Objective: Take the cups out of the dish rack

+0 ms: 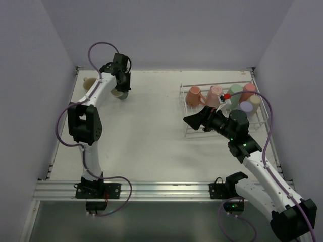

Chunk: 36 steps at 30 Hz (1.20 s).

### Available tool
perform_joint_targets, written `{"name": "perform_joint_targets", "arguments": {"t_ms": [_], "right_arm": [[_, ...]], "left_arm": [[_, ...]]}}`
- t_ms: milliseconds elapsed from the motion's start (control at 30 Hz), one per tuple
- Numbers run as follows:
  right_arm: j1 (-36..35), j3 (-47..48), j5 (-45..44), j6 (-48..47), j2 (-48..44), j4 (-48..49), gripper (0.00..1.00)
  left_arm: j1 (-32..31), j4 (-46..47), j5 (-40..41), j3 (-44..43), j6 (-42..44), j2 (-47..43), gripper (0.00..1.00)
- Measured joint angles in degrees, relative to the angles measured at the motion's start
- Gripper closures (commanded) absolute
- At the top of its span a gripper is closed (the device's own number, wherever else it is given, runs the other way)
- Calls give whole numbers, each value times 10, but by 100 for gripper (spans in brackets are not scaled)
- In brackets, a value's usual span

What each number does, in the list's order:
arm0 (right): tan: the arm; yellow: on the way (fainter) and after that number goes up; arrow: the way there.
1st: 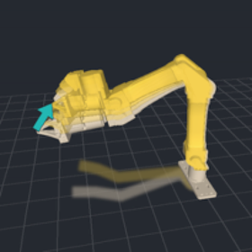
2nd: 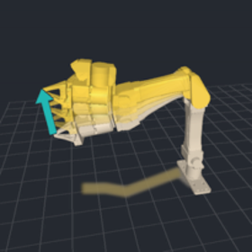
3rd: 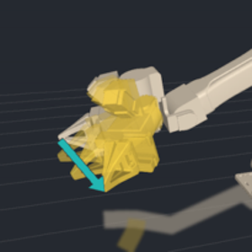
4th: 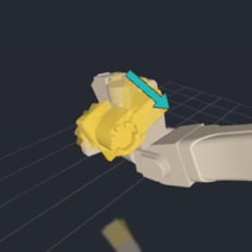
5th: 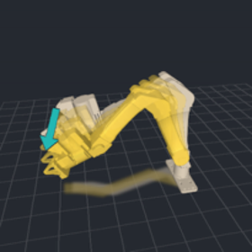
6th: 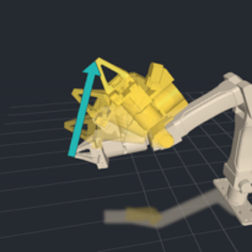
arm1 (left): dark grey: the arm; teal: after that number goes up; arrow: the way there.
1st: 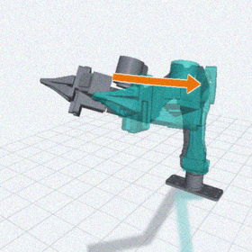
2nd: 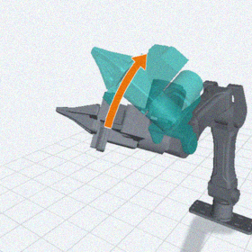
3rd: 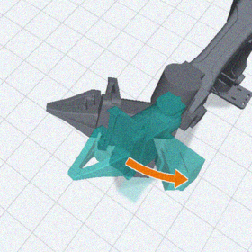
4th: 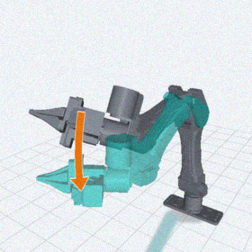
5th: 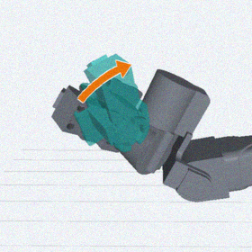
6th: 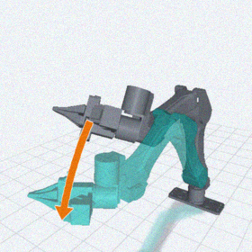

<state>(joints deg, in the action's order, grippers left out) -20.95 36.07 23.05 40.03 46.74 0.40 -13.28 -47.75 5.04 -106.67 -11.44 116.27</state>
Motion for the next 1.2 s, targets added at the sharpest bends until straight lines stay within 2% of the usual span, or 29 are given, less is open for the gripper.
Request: {"name": "perform_joint_targets", "arguments": {"t_ms": [433,467,500,600,700,967,1067,1200], "right_arm": [[0,0,0,-2,1,-1,1],[0,0,0,-2,1,-1,1],[0,0,0,-2,1,-1,1],[0,0,0,-2,3,-1,1],[0,0,0,-2,7,-2,1],[-1,4,-19,-8,10,-13,1],[-2,15,-47,-20,11,-32,1],[-2,43,-105,-42,17,-57,4]], "left_arm": [[23,-17,15,-30,8,64,100],[22,-17,15,-31,8,64,97],[23,-17,16,-33,8,66,87],[23,-19,26,-40,13,71,69],[23,-19,43,-52,19,72,59],[23,-12,64,-69,23,72,43],[23,-11,63,-69,21,71,29],[22,5,47,-58,16,45,17]]}}
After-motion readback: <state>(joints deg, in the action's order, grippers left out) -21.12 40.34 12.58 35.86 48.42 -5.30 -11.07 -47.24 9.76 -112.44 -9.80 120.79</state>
